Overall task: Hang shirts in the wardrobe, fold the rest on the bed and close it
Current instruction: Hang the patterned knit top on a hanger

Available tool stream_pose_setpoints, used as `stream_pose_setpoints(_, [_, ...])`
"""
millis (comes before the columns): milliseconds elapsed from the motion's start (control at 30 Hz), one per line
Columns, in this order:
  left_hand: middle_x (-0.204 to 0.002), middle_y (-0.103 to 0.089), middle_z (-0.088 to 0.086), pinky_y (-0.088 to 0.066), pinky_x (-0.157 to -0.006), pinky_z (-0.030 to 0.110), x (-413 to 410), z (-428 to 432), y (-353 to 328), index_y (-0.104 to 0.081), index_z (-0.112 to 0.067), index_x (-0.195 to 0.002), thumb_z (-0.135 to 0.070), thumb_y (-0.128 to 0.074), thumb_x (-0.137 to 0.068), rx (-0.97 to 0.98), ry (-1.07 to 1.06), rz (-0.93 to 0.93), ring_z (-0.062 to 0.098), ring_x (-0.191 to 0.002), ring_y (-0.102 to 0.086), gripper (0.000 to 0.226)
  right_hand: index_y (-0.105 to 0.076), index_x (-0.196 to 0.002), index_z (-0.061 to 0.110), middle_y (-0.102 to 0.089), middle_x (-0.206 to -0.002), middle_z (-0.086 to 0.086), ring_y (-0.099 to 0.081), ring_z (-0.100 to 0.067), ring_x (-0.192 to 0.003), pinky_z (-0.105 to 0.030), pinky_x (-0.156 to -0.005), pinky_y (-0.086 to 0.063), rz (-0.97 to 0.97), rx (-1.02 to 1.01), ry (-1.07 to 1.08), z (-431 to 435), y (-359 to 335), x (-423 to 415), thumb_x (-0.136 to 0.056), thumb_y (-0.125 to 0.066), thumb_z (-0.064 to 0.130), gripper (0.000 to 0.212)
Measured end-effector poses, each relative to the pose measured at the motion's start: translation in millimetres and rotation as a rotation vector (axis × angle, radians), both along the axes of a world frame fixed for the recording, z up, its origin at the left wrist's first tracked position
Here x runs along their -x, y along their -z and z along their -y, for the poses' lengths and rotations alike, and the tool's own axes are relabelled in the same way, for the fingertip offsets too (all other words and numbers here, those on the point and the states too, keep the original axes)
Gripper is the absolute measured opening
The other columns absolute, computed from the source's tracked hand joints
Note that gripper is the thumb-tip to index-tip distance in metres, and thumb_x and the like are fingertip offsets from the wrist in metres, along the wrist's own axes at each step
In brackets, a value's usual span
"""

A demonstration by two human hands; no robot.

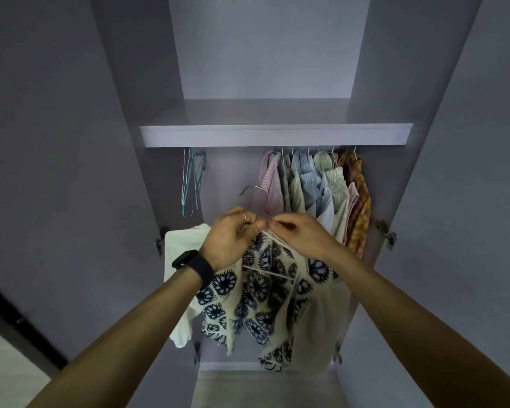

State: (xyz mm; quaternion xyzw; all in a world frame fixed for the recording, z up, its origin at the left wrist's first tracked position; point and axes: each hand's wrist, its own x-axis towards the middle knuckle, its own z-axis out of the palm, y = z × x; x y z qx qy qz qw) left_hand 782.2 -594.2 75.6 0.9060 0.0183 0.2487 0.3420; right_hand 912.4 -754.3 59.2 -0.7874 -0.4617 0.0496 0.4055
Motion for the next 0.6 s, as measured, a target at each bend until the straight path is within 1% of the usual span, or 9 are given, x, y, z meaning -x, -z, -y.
stream_pose_setpoints(33, [-0.097, -0.063, 0.007, -0.052, -0.085, 0.04, -2, -1, 1, -0.071, -0.007, -0.093, -0.025, -0.063, -0.097, 0.01, -0.042, 0.038, 0.023, -0.087, -0.064, 0.02, -0.071, -0.116, 0.027, -0.071, -0.099, 0.009, -0.066, -0.01, -0.09, -0.032, -0.082, -0.051, -0.004, -0.002, 0.028, -1, -1, -1, -0.1, -0.056, 0.046, 0.029])
stream_pose_setpoints(67, [-0.097, -0.063, 0.006, -0.052, -0.085, 0.039, -3, -5, 1, -0.071, -0.008, -0.093, -0.027, -0.063, -0.097, 0.022, -0.088, 0.06, 0.022, -0.087, -0.064, 0.021, -0.072, -0.111, 0.031, -0.07, -0.097, 0.015, -0.065, -0.005, -0.09, -0.027, -0.082, -0.051, -0.018, -0.025, 0.066, 1, 0, -2, -0.099, -0.056, 0.049, 0.026])
stream_pose_setpoints(133, [-0.099, -0.063, 0.003, -0.052, -0.085, 0.035, -1, -15, 2, -0.072, -0.011, -0.095, -0.03, -0.063, -0.097, 0.047, -0.162, 0.083, 0.019, -0.088, -0.064, 0.021, -0.065, -0.077, 0.033, -0.057, -0.068, 0.017, -0.055, -0.001, -0.066, -0.026, -0.067, -0.043, -0.022, -0.07, 0.073, 11, 5, -3, -0.096, -0.056, 0.056, 0.031])
stream_pose_setpoints(167, [-0.099, -0.064, 0.001, -0.052, -0.085, 0.033, 1, -19, 3, -0.073, -0.012, -0.096, -0.032, -0.063, -0.096, 0.059, -0.19, 0.086, 0.017, -0.087, -0.064, 0.022, -0.063, -0.07, 0.03, -0.054, -0.062, 0.012, -0.051, -0.005, -0.06, -0.029, -0.063, -0.042, -0.01, -0.068, 0.048, 16, 7, -1, -0.096, -0.057, 0.054, 0.036])
stream_pose_setpoints(267, [-0.1, -0.066, 0.001, -0.05, -0.082, 0.027, 2, -23, 5, -0.074, -0.013, -0.097, -0.034, -0.063, -0.096, 0.058, -0.213, 0.057, 0.015, -0.087, -0.062, 0.024, -0.077, -0.091, 0.022, -0.071, -0.079, 0.003, -0.066, -0.016, -0.075, -0.039, -0.074, -0.054, 0.031, -0.061, 0.043, 22, 10, 0, -0.097, -0.063, 0.036, 0.021])
stream_pose_setpoints(333, [-0.1, -0.068, 0.002, -0.051, -0.08, 0.029, 0, -21, 6, -0.073, -0.014, -0.096, -0.036, -0.062, -0.096, 0.037, -0.236, 0.04, 0.016, -0.087, -0.062, 0.025, -0.078, -0.099, 0.019, -0.075, -0.087, 0.008, -0.069, -0.011, -0.082, -0.034, -0.079, -0.055, 0.033, -0.122, 0.076, 20, 12, 2, -0.097, -0.065, 0.03, 0.016])
stream_pose_setpoints(433, [-0.101, -0.069, 0.004, -0.053, -0.08, 0.038, -4, -21, 0, -0.073, -0.015, -0.095, -0.041, -0.06, -0.097, -0.012, -0.296, 0.034, 0.023, -0.089, -0.065, 0.028, -0.077, -0.099, 0.02, -0.071, -0.083, 0.014, -0.065, -0.005, -0.078, -0.025, -0.069, -0.049, 0.128, -0.202, 0.139, 12, 18, 9, -0.097, -0.066, 0.027, 0.013])
stream_pose_setpoints(533, [-0.103, -0.068, 0.004, -0.054, -0.079, 0.04, -6, -23, -2, -0.071, -0.016, -0.092, -0.045, -0.059, -0.096, -0.084, -0.275, 0.003, 0.024, -0.089, -0.065, 0.031, -0.072, -0.091, 0.016, -0.068, -0.079, 0.002, -0.062, -0.015, -0.075, -0.033, -0.067, -0.05, 0.006, -0.369, 0.263, 4, 18, 14, -0.099, -0.063, 0.026, 0.015])
stream_pose_setpoints(600, [-0.1, -0.066, 0.003, -0.055, -0.075, 0.039, -4, -21, 4, -0.069, -0.017, -0.091, -0.049, -0.056, -0.096, -0.111, -0.279, -0.015, 0.023, -0.086, -0.065, 0.034, -0.07, -0.09, 0.013, -0.066, -0.078, -0.002, -0.06, -0.018, -0.074, -0.037, -0.068, -0.05, 0.023, -0.439, 0.309, 0, 11, 16, -0.099, -0.062, 0.027, 0.018])
